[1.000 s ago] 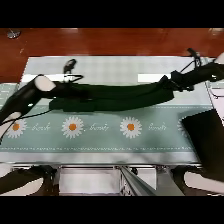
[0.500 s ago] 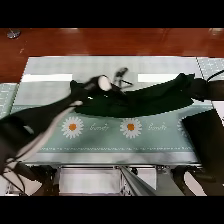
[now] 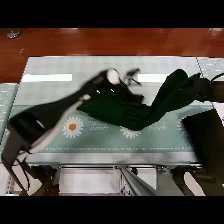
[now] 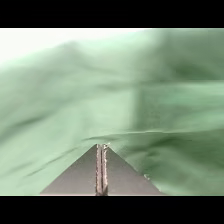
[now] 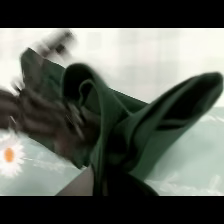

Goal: Fold the shirts.

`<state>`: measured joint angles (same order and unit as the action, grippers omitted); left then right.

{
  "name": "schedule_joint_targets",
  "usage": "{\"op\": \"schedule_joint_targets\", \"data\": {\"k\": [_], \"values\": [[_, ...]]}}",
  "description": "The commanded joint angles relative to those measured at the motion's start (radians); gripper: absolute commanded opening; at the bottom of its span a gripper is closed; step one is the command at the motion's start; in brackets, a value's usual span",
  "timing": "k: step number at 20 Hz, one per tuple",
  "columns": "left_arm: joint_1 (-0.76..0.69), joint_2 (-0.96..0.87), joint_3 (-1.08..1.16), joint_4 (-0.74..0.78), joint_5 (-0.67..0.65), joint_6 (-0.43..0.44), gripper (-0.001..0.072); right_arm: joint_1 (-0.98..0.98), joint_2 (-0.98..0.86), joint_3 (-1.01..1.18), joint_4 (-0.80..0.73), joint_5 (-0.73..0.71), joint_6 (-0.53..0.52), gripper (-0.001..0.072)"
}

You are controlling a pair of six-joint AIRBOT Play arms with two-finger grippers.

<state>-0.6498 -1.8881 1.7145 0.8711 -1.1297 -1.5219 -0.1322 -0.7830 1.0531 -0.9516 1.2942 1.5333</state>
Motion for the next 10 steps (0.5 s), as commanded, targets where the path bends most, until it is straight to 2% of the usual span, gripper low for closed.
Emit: {"op": "schedule_joint_targets", "data": {"k": [1, 3, 6, 10], "values": [[0.212, 0.105, -0.002, 0.075, -0.139, 0.0, 0.0022, 0.087, -0.041, 0.0, 0.078, -0.064, -0.018, 0.0019], [0.333, 0.241, -0.077, 0.161, -0.135, -0.017, 0.0022, 0.23, -0.114, 0.008, 0.083, -0.145, -0.006, 0.0019], [0.481, 0.538, -0.332, 0.195, -0.039, 0.024, 0.0023, 0.41, -0.283, 0.09, 0.083, -0.263, 0.01, 0.0019], [0.579, 0.957, -0.743, 0.195, 0.091, 0.045, 0.0024, 0.573, -0.591, 0.332, 0.087, -0.301, 0.013, 0.0019]]}}
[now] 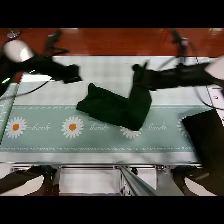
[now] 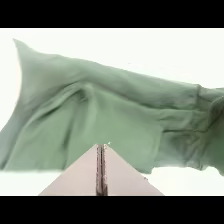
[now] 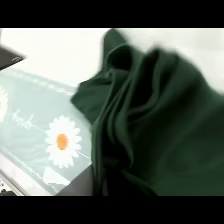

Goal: Fold the shirts.

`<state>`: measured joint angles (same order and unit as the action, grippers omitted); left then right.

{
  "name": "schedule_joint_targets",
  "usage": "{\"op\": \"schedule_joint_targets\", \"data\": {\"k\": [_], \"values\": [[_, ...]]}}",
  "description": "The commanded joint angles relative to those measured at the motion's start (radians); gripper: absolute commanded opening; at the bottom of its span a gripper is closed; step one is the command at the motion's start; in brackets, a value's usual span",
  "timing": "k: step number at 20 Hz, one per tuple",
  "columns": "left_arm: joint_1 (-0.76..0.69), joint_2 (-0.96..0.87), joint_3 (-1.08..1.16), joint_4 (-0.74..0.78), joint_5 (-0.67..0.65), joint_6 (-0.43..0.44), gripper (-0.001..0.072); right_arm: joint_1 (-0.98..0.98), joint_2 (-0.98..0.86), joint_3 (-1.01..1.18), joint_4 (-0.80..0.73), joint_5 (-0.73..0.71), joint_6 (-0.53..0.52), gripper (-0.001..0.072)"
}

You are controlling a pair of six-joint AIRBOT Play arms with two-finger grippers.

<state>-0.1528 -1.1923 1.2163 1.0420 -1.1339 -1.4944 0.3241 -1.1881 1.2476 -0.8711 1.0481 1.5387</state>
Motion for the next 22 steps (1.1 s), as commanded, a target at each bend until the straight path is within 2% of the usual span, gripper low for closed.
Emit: {"op": "schedule_joint_targets", "data": {"k": [1, 3, 6, 7, 8, 9, 10, 14, 15, 17, 18, 19, 22], "values": [[0.087, 0.34, -0.326, 0.025, 0.112, 0.017, 0.0024, 0.148, -0.267, 0.208, 0.01, -0.056, 0.015, 0.0019], [0.09, 0.465, -0.464, 0.021, 0.126, 0.016, 0.0024, 0.2, -0.415, 0.34, 0.01, -0.06, 0.025, 0.0019], [0.09, 0.518, -0.577, 0.021, 0.125, -0.011, 0.0024, 0.263, -0.621, 0.516, 0.013, -0.06, 0.079, 0.002], [0.09, 0.513, -0.597, 0.021, 0.128, -0.01, 0.0024, 0.279, -0.681, 0.556, 0.04, -0.066, 0.089, 0.0092], [0.09, 0.502, -0.613, 0.021, 0.138, -0.01, 0.0024, 0.286, -0.734, 0.595, 0.086, -0.058, 0.088, 0.0272], [0.09, 0.49, -0.621, 0.021, 0.151, -0.01, 0.0024, 0.286, -0.771, 0.626, 0.145, -0.029, 0.078, 0.0502], [0.09, 0.475, -0.625, 0.021, 0.163, -0.01, 0.0024, 0.274, -0.793, 0.651, 0.204, 0.019, 0.046, 0.0636], [0.09, 0.444, -0.625, 0.021, 0.165, -0.01, 0.0024, 0.052, -0.713, 0.727, 0.205, 0.396, 0.017, 0.0632], [0.09, 0.444, -0.625, 0.021, 0.164, -0.01, 0.0024, -0.019, -0.645, 0.727, 0.113, 0.489, 0.009, 0.0632], [0.09, 0.444, -0.625, 0.021, 0.164, -0.01, 0.0024, -0.111, -0.473, 0.672, -0.234, 0.567, 0.019, 0.0632], [0.09, 0.444, -0.625, 0.021, 0.164, -0.01, 0.0024, -0.143, -0.364, 0.571, -0.381, 0.538, 0.035, 0.0632], [0.09, 0.444, -0.625, 0.021, 0.164, -0.01, 0.0024, -0.174, -0.255, 0.435, -0.446, 0.462, 0.073, 0.0632], [0.09, 0.444, -0.625, 0.021, 0.163, -0.01, 0.0024, -0.235, 0.076, -0.114, -0.412, 0.109, 0.162, 0.0632]]}}
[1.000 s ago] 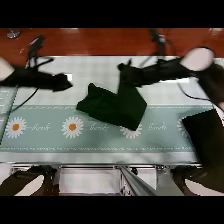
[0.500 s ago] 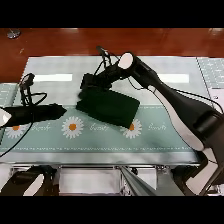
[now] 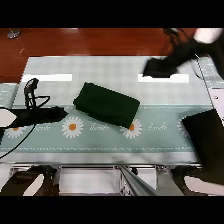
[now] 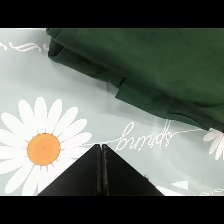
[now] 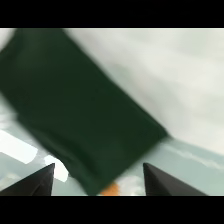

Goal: Fold the shirts.

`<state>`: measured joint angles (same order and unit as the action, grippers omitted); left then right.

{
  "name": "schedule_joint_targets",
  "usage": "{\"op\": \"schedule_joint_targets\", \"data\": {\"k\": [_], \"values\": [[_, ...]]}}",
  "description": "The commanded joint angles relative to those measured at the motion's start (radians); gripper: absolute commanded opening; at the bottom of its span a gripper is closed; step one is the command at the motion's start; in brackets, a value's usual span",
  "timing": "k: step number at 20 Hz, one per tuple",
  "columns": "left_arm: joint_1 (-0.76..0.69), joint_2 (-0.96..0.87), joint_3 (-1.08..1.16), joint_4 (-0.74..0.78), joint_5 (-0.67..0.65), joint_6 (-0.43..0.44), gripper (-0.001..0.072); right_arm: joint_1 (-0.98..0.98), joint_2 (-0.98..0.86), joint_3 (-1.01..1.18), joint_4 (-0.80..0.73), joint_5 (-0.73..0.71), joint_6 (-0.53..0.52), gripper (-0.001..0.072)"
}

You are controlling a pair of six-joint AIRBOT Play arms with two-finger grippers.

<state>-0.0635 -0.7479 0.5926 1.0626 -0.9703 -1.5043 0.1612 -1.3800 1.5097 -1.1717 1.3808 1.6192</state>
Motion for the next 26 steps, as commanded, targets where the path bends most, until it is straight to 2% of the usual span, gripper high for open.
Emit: {"op": "schedule_joint_targets", "data": {"k": [1, 3, 5, 6, 7, 12, 16, 17, 18, 19, 20, 22, 26], "values": [[0.0, -0.001, -0.002, 0.0, -0.002, 0.0, 0.0024, -0.072, 0.357, -0.563, -0.091, -0.347, 0.148, 0.0632], [0.0, -0.001, -0.002, 0.0, -0.003, -0.001, 0.0024, -0.07, 0.459, -0.854, 0.045, -0.539, 0.243, 0.0631], [0.0, -0.001, -0.001, 0.0, -0.006, -0.001, 0.0024, -0.07, 0.458, -1.024, 0.256, -0.637, 0.225, 0.063], [0.0, -0.001, -0.001, 0.0, -0.013, -0.001, 0.0024, -0.07, 0.435, -1.059, 0.34, -0.65, 0.173, 0.0629], [0.0, -0.001, -0.002, 0.0, -0.022, 0.0, 0.0024, -0.069, 0.396, -1.062, 0.399, -0.649, 0.106, 0.0627], [0.0, -0.001, -0.002, 0.0, -0.024, 0.0, 0.0024, 0.046, 0.117, -0.959, 0.659, -0.665, -0.101, 0.0622], [0.0, -0.001, -0.002, 0.0, -0.024, 0.0, 0.0024, 0.138, -0.09, -0.764, 0.694, -0.631, -0.131, 0.0608], [0.0, -0.001, -0.002, 0.0, -0.024, 0.0, 0.0024, 0.15, -0.13, -0.706, 0.693, -0.619, -0.133, 0.0454], [0.0, -0.001, -0.002, 0.0, -0.024, 0.0, 0.0024, 0.154, -0.159, -0.652, 0.692, -0.604, -0.145, 0.0197], [0.0, -0.001, -0.002, 0.0, -0.024, 0.0, 0.0024, 0.154, -0.176, -0.591, 0.692, -0.579, -0.169, 0.0017], [0.0, -0.001, -0.002, 0.0, -0.024, 0.0, 0.0024, 0.148, -0.177, -0.521, 0.69, -0.552, -0.204, 0.0017], [0.0, -0.001, -0.002, 0.0, -0.024, 0.0, 0.0024, 0.127, -0.168, -0.354, 0.629, -0.469, -0.21, 0.0017], [0.0, -0.001, -0.002, 0.0, -0.025, 0.0, 0.0024, 0.061, -0.135, 0.016, 0.396, -0.286, -0.079, 0.0017]]}}
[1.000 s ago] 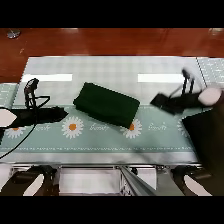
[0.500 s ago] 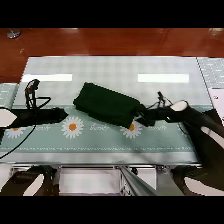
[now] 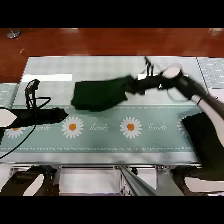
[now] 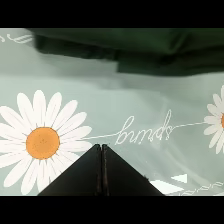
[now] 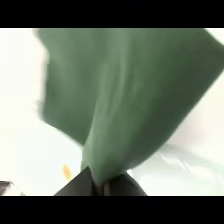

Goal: Fold the shirts.

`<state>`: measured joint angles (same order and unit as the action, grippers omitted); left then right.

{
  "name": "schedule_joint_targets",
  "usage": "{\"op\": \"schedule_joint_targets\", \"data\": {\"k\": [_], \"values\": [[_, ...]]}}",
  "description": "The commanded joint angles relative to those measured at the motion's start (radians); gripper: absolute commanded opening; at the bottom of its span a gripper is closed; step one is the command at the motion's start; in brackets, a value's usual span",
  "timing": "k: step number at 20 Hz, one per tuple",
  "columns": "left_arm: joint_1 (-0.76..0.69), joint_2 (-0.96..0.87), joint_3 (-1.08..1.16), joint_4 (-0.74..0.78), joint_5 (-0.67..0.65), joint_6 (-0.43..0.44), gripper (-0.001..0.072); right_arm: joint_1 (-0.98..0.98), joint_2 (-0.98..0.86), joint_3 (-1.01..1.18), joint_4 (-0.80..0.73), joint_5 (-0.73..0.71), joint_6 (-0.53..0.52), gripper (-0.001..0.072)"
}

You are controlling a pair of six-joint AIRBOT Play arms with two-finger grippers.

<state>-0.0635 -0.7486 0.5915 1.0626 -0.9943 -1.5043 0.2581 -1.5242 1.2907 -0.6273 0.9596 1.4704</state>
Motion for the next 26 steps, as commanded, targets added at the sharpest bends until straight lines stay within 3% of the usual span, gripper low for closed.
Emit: {"op": "schedule_joint_targets", "data": {"k": [1, 6, 13, 15, 19, 26], "values": [[0.0, 0.0, 0.0, 0.0, -0.002, 0.0, 0.0024, -0.059, 0.02, 0.323, -0.202, 0.188, 0.105, 0.0016], [0.0, 0.0, 0.0, 0.0, -0.001, 0.0, 0.0024, -0.195, 0.095, 0.603, -0.406, 0.451, 0.219, 0.0016], [0.0, 0.0, 0.0, 0.0, 0.0, 0.0, 0.0024, -0.528, 0.308, 0.608, -0.761, 0.85, 0.289, 0.0016], [0.0, 0.0, 0.0, 0.0, 0.005, 0.0, 0.0024, -0.661, 0.375, 0.594, -0.834, 0.896, 0.279, 0.0016], [0.0, 0.0, 0.0, 0.0, 0.039, 0.0, 0.0024, -0.945, 0.599, 0.344, -0.927, 0.897, 0.196, 0.0017], [0.0, 0.0, 0.0, -0.008, 0.079, 0.0, 0.0024, -1.231, 0.957, -0.27, -1.307, 0.883, 0.301, 0.0021]]}}
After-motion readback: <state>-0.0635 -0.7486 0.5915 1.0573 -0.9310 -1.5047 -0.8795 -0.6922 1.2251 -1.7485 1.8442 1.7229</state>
